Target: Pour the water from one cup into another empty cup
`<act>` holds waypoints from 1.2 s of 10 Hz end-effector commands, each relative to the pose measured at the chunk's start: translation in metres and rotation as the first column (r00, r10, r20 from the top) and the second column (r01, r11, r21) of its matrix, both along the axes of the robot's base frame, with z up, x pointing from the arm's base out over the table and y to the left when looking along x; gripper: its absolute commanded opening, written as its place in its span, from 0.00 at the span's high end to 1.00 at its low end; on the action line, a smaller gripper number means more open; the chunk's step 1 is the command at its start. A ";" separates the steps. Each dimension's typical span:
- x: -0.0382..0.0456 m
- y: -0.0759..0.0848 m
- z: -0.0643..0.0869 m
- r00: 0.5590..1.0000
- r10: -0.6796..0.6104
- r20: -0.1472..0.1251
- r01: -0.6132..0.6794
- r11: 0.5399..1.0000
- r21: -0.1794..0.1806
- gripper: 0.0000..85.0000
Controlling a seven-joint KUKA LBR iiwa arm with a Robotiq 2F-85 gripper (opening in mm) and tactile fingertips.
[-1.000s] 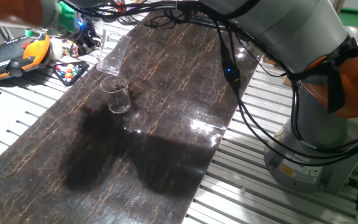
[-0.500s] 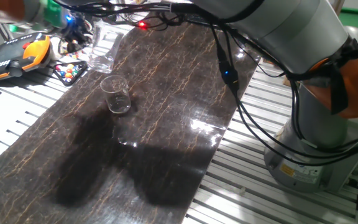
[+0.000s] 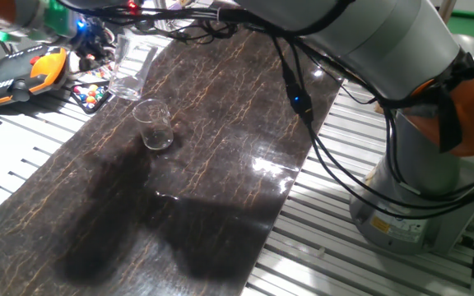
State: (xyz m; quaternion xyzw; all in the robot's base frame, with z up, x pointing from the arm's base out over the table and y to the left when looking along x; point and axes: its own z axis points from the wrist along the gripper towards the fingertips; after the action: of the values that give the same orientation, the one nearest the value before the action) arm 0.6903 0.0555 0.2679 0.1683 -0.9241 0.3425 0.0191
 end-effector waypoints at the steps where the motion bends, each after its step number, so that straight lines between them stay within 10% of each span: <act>1: -0.0008 0.005 0.001 1.000 -0.002 -0.001 0.002 1.000 0.003 0.99; 12: -0.0156 0.052 -0.004 0.999 -0.034 0.002 0.034 0.998 0.054 0.99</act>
State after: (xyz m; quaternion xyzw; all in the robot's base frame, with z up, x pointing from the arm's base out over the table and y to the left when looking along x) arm 0.6745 0.1074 0.2633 0.1523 -0.9362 0.3160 0.0195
